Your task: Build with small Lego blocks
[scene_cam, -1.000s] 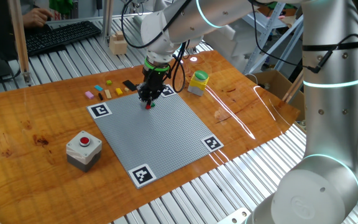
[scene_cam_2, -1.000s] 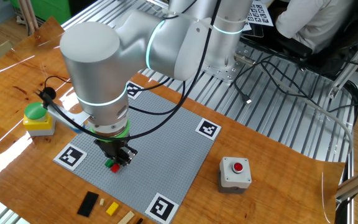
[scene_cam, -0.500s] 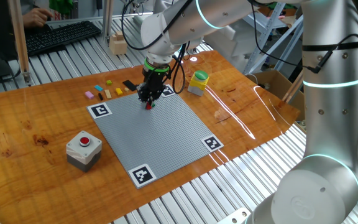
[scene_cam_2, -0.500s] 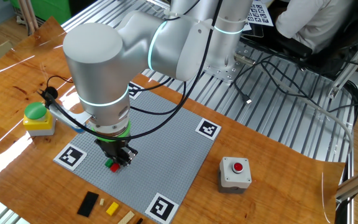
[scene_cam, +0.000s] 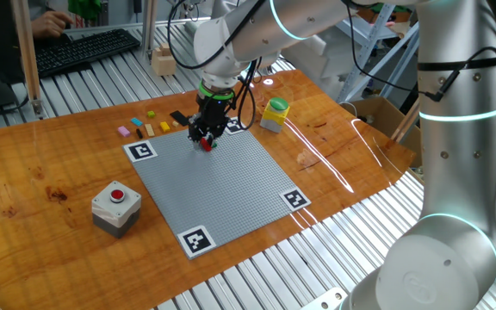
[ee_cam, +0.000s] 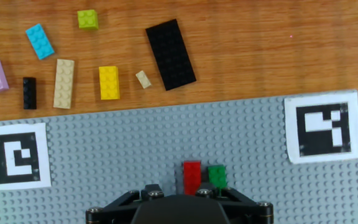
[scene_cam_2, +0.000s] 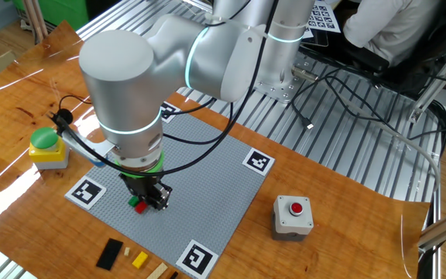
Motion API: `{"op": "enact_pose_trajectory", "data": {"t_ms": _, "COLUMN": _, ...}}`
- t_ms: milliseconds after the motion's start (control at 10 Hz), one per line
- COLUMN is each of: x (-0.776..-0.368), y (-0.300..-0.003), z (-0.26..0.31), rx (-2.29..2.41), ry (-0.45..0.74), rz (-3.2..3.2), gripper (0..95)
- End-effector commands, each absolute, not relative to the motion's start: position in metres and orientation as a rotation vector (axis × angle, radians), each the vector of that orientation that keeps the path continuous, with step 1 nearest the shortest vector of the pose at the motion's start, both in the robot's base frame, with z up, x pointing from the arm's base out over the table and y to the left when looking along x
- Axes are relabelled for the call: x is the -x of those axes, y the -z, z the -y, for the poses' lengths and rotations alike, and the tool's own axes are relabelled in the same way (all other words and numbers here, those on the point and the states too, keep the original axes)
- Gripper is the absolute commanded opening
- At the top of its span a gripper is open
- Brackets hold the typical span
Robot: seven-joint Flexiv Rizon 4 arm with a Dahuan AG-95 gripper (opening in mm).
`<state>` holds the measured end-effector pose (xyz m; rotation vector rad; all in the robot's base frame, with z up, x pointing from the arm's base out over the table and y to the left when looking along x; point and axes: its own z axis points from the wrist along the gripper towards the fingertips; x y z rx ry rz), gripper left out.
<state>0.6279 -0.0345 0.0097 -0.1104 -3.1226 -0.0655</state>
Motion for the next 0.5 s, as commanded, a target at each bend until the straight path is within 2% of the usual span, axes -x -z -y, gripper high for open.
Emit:
{"op": "enact_pose_trajectory", "data": {"t_ms": 100, "x": -0.6271, "y": -0.0095, "z": 0.0339, "rx": 0.109, "ry": 0.065, "rz": 3.124, "gripper": 19.0}}
{"op": "enact_pose_trajectory", "data": {"t_ms": 200, "x": -0.6271, "y": -0.0095, "z": 0.0339, "rx": 0.102, "ry": 0.062, "rz": 3.124, "gripper": 38.0}}
{"op": "enact_pose_trajectory", "data": {"t_ms": 500, "x": -0.6271, "y": -0.0095, "z": 0.0339, "rx": 0.095, "ry": 0.055, "rz": 3.125, "gripper": 38.0}}
